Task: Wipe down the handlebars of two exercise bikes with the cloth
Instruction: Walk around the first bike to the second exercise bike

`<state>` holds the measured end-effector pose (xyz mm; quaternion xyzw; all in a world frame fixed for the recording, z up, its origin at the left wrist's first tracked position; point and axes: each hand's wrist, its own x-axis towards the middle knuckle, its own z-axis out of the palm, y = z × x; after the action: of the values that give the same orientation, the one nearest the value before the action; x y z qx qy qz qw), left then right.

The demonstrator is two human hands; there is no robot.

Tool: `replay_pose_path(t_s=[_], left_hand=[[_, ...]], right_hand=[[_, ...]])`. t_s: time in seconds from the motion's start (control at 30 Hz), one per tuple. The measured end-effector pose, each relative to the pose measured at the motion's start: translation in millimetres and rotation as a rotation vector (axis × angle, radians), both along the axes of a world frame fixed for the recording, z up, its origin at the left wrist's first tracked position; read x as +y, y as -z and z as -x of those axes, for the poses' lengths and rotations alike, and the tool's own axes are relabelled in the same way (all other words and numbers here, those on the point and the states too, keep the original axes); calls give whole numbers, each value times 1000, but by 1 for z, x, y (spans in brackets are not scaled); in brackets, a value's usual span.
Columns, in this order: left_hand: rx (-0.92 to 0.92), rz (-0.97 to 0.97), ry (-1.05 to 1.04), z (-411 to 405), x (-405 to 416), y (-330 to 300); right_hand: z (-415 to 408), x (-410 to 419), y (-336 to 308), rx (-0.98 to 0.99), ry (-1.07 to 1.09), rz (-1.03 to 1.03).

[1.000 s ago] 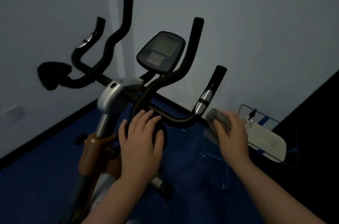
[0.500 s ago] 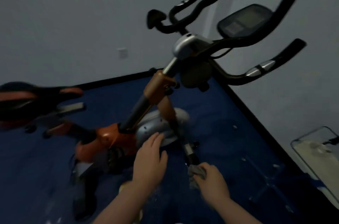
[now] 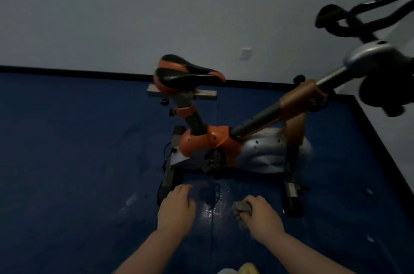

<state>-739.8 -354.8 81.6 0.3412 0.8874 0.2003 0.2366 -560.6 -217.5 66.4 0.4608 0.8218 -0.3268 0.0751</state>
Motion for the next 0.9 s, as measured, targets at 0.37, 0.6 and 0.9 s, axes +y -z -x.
replay_pose_path(t_s=[0.37, 0.6, 0.9], left_hand=[[-77, 194, -150, 157, -199, 9], [-164, 161, -98, 203, -180, 9], [-210, 166, -64, 285, -117, 15]], right_hand=[[162, -129, 0, 2, 5, 15], [219, -147, -6, -16, 38, 0], [316, -92, 5, 21, -7, 52]])
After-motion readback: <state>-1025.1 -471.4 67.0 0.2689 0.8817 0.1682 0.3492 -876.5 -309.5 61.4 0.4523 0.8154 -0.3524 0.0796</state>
